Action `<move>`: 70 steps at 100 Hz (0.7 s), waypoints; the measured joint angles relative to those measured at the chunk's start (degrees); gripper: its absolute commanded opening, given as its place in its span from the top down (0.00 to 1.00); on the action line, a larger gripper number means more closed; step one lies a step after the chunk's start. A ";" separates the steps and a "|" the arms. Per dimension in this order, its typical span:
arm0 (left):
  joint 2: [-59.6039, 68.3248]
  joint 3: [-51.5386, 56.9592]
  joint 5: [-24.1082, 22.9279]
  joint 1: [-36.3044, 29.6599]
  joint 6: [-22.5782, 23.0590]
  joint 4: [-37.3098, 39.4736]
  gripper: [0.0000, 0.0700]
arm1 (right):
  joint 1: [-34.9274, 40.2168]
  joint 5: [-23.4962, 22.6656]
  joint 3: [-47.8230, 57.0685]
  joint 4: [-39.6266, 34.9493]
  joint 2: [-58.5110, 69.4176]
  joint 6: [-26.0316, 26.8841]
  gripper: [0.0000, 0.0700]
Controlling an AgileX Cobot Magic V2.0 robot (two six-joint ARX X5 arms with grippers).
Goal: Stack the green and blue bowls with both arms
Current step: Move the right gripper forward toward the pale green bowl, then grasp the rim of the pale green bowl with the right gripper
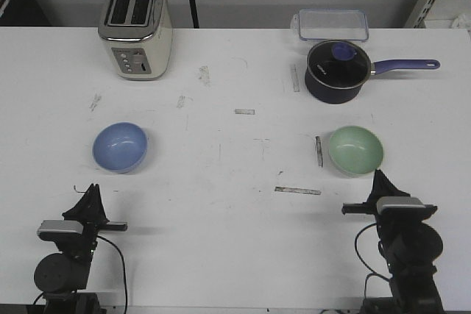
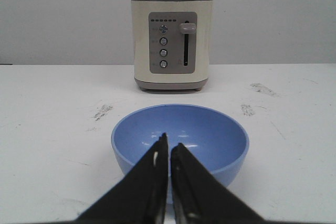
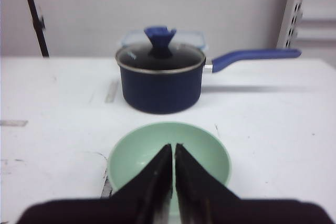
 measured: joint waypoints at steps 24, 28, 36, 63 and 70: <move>0.00 0.00 0.00 0.00 0.00 0.00 1.00 | 0.00 -2.64 14.19 -6.05 18.08 -0.02 0.99; 0.00 0.00 0.00 0.00 0.00 0.00 1.00 | 0.00 -2.64 16.33 -7.63 20.57 -0.02 0.99; 0.00 0.00 -0.02 0.00 0.00 0.00 1.00 | 0.00 -2.62 20.76 -11.80 24.85 -0.02 0.99; 0.00 0.00 0.00 0.00 0.00 0.00 1.00 | -1.77 -0.87 39.17 -29.57 39.36 0.00 0.99; 0.00 0.00 0.00 0.00 0.00 0.00 1.00 | -3.04 -0.87 43.15 -32.92 42.62 0.00 0.99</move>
